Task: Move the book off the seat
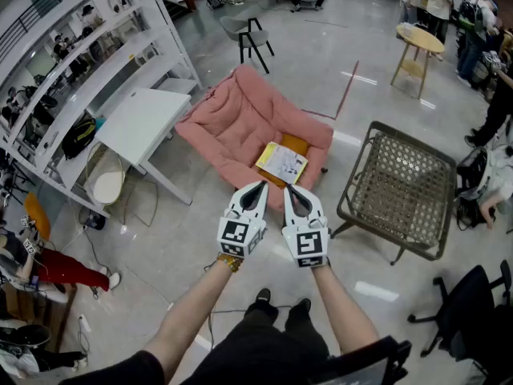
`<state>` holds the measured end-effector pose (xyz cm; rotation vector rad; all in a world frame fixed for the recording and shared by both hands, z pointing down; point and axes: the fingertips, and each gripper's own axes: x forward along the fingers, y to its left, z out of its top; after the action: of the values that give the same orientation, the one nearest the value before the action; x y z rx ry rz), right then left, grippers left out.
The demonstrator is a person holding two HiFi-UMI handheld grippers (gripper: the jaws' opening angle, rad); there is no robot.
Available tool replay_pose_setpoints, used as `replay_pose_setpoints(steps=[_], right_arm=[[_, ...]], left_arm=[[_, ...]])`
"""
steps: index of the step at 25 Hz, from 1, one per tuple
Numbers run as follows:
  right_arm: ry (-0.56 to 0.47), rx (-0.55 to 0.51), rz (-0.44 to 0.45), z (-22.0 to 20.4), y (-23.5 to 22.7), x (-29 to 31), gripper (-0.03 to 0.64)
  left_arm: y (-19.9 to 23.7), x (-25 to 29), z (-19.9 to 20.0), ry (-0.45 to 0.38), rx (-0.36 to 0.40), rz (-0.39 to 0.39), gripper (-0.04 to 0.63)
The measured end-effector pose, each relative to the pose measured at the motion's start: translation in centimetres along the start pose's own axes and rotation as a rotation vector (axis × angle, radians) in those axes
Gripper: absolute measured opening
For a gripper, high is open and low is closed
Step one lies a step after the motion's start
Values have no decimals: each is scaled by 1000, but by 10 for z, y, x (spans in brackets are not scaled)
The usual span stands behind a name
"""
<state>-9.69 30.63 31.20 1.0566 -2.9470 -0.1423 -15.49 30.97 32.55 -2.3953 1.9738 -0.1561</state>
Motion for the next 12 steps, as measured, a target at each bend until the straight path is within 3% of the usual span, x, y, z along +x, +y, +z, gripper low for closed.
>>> replay_pose_setpoints(steps=[4, 12], right_arm=[[1, 57, 54, -8, -2, -4, 15], [34, 63, 60, -24, -2, -8, 15]], left_arm=[[-10, 3, -2, 13, 9, -8, 12], [-18, 3, -16, 51, -1, -8, 12]])
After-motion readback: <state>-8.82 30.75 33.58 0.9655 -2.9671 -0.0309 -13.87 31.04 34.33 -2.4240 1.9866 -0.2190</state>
